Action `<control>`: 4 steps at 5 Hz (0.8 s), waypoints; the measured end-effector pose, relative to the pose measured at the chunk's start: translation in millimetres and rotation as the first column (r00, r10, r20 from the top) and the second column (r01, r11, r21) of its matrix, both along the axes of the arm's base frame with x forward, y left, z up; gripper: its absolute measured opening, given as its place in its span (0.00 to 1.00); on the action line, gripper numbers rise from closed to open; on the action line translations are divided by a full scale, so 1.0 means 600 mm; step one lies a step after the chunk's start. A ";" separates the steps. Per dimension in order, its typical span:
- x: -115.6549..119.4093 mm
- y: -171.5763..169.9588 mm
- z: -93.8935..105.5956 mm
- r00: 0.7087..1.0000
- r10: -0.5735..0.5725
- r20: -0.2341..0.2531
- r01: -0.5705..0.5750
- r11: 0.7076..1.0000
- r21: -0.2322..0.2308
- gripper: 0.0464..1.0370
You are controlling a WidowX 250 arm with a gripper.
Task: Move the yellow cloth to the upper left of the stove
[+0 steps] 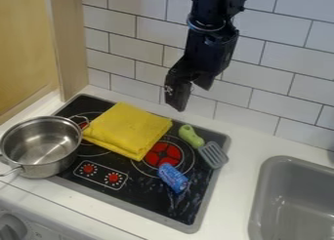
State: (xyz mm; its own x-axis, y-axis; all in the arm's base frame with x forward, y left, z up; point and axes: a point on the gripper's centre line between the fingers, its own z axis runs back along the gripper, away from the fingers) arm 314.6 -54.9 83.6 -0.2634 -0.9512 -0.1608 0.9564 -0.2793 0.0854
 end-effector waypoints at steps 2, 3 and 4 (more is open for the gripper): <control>-0.018 0.018 -0.029 0.997 0.028 -0.068 -0.028 1.000 0.005 0.96; -0.015 0.050 -0.030 0.994 0.078 -0.074 -0.079 0.997 -0.004 0.96; -0.013 0.077 -0.031 0.990 0.119 -0.078 -0.120 0.993 -0.010 0.96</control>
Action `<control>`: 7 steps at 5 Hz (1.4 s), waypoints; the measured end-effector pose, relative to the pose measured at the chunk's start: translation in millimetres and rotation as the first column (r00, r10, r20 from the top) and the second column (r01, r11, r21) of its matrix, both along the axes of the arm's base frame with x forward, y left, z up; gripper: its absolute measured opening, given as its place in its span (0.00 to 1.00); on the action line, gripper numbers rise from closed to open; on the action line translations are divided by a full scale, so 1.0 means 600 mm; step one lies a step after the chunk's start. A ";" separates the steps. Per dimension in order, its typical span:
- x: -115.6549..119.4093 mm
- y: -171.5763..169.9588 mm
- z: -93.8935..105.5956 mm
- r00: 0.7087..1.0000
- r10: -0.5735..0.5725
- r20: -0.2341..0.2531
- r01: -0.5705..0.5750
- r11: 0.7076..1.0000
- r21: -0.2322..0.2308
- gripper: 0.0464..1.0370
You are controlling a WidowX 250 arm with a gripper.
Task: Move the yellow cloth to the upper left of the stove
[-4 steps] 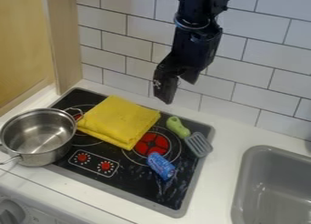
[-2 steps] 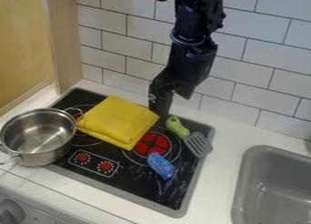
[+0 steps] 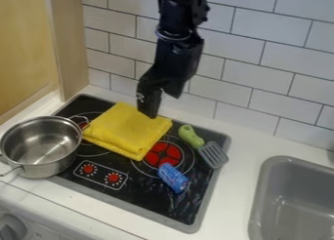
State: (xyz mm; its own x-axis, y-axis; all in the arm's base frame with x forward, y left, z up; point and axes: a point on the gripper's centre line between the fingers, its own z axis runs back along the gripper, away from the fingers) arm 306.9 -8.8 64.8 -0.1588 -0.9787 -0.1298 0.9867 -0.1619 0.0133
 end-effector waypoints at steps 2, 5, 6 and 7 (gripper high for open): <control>-0.001 0.038 -0.023 0.998 0.058 -0.036 -0.058 0.998 -0.012 0.96; -0.003 0.049 -0.091 0.987 0.101 -0.125 -0.108 0.993 -0.050 0.96; 0.007 0.050 -0.102 0.985 0.125 -0.118 -0.134 0.988 -0.070 0.96; 0.012 0.059 -0.103 0.985 0.143 -0.094 -0.150 0.987 -0.066 0.96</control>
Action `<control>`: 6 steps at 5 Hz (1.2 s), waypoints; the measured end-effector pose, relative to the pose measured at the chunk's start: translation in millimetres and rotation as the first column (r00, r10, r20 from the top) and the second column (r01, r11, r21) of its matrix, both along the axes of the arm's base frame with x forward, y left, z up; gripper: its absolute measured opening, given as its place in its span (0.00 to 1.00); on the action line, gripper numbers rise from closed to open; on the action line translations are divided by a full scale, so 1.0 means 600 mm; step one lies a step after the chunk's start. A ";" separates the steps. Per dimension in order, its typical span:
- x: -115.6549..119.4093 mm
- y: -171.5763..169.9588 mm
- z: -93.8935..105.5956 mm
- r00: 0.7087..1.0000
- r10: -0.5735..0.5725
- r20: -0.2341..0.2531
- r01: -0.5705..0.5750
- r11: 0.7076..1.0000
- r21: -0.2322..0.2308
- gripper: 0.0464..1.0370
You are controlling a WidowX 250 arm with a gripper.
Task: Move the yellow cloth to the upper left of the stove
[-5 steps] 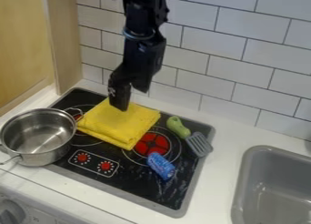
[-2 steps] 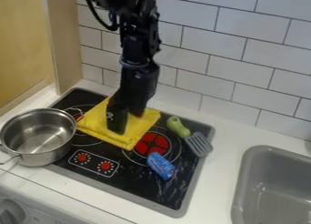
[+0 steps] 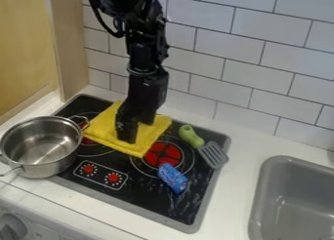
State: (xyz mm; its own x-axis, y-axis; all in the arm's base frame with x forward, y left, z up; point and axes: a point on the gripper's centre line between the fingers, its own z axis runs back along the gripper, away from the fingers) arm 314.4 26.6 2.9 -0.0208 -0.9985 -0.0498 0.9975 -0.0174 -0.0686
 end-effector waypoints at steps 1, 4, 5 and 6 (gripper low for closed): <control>-0.001 0.013 -0.001 1.000 0.024 0.006 -0.024 1.000 0.004 0.96; -0.018 0.092 0.000 0.993 0.118 -0.009 -0.118 0.993 0.002 0.96; -0.005 0.122 -0.001 0.992 0.123 -0.012 -0.123 0.992 -0.003 0.96; 0.002 0.150 0.001 0.989 0.151 -0.006 -0.151 0.988 -0.010 0.96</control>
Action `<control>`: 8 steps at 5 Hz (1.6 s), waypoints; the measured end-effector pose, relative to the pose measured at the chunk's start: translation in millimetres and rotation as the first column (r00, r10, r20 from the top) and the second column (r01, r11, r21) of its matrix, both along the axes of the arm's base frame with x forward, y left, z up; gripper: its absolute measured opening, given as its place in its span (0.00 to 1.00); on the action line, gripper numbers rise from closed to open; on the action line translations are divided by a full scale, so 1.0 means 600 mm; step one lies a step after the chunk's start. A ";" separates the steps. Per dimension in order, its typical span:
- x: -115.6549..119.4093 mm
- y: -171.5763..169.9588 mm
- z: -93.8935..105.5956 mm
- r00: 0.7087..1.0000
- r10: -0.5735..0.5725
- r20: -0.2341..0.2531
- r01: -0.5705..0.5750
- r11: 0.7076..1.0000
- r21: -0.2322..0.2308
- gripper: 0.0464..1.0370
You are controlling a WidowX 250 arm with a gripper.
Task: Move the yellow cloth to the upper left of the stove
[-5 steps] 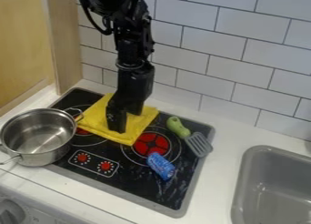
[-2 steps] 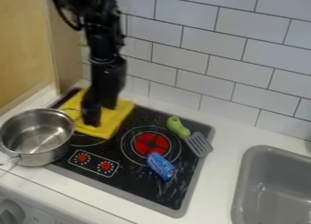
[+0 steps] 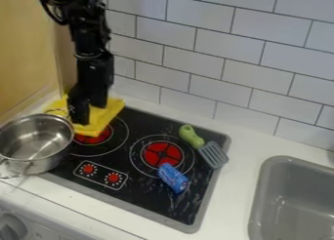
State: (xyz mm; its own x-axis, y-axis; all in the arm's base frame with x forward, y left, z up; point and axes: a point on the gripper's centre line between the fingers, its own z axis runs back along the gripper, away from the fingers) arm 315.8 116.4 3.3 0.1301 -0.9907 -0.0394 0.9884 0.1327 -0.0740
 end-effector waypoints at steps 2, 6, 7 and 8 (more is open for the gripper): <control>0.001 0.015 -0.001 1.000 0.011 0.002 -0.011 1.000 -0.004 0.96; -0.011 -0.012 0.029 0.999 -0.001 0.032 0.001 1.000 -0.011 0.96; -0.013 -0.018 0.056 0.997 -0.002 0.074 0.002 1.000 -0.012 0.96; -0.021 -0.030 0.086 0.991 -0.015 0.130 0.019 0.999 -0.030 0.96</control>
